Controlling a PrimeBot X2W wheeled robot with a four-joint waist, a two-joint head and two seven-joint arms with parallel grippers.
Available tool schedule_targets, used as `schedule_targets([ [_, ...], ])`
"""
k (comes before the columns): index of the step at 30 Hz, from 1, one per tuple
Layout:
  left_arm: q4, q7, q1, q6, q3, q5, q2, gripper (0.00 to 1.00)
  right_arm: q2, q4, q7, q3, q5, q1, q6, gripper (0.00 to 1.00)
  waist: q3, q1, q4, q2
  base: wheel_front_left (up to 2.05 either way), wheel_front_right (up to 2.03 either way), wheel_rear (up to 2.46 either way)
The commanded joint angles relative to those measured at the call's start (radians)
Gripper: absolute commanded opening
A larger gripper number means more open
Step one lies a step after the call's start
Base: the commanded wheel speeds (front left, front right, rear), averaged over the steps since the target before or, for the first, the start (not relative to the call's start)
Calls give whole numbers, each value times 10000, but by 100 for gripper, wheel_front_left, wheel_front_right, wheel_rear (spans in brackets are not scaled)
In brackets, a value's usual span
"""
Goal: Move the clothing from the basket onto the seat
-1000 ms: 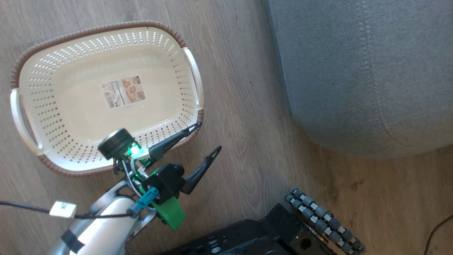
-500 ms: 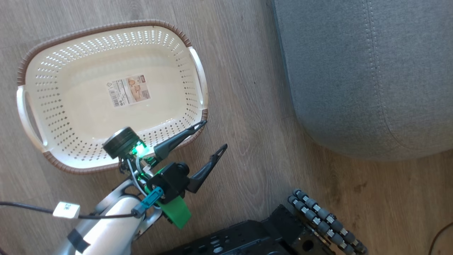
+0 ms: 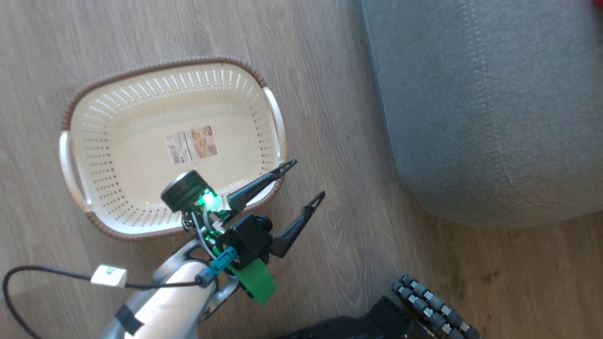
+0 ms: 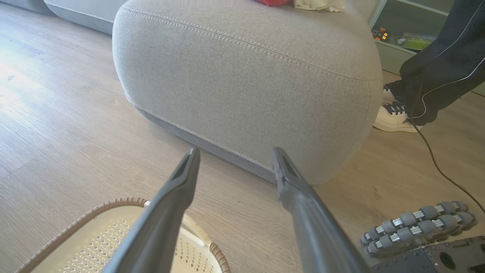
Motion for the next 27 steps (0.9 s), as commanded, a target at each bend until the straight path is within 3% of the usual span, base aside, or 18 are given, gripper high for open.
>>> schedule_targets([
  [1,-219,-49,0,27,150,-126,-138,100,-305,-238,164,141,8,14,-4,100,-435,0,51,-1,0,0,0],
  [18,105,-49,481,-7,478,-253,-1341,100,-831,-746,1638,1535,92,521,-4,100,-3052,0,390,-1,0,0,0],
  [27,30,-49,917,45,1314,-306,-1752,100,-570,-3120,1499,3031,1525,1369,-4,100,-4289,0,504,-1,0,0,0],
])
